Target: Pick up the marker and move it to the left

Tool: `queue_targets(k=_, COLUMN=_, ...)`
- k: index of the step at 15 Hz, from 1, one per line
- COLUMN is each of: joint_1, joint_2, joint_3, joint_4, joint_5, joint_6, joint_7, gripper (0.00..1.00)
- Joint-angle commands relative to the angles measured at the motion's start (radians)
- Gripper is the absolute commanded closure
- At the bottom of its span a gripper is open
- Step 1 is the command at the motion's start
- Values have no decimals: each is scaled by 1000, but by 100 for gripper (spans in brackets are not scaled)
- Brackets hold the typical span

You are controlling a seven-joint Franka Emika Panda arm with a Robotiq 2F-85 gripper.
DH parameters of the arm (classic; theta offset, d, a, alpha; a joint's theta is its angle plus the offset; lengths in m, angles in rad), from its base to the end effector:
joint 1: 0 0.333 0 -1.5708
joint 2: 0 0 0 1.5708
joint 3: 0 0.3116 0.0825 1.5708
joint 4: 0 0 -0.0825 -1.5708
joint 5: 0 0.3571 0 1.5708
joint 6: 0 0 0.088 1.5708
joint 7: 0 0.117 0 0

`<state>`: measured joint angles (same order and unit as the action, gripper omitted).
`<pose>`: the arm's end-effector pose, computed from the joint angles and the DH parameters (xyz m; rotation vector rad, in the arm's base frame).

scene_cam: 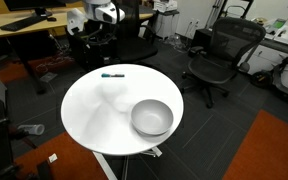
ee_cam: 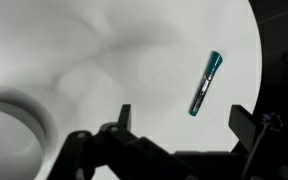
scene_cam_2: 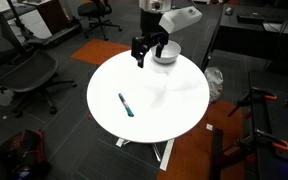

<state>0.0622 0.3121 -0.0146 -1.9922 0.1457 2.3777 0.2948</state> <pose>0.5904 0.0310 0.3163 -2.9836 0.5243 -0.0839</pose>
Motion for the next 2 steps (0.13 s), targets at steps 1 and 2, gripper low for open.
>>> queue_targets(k=1, joint_1=-5, joint_2=-1, joint_3=5, joint_4=-1, joint_5=-2, joint_6=-1, joint_7=1, gripper=0)
queue_targets(k=2, joint_1=-5, joint_2=-1, joint_3=5, joint_4=-3, joint_5=-2, joint_6=-1, joint_7=1, gripper=0)
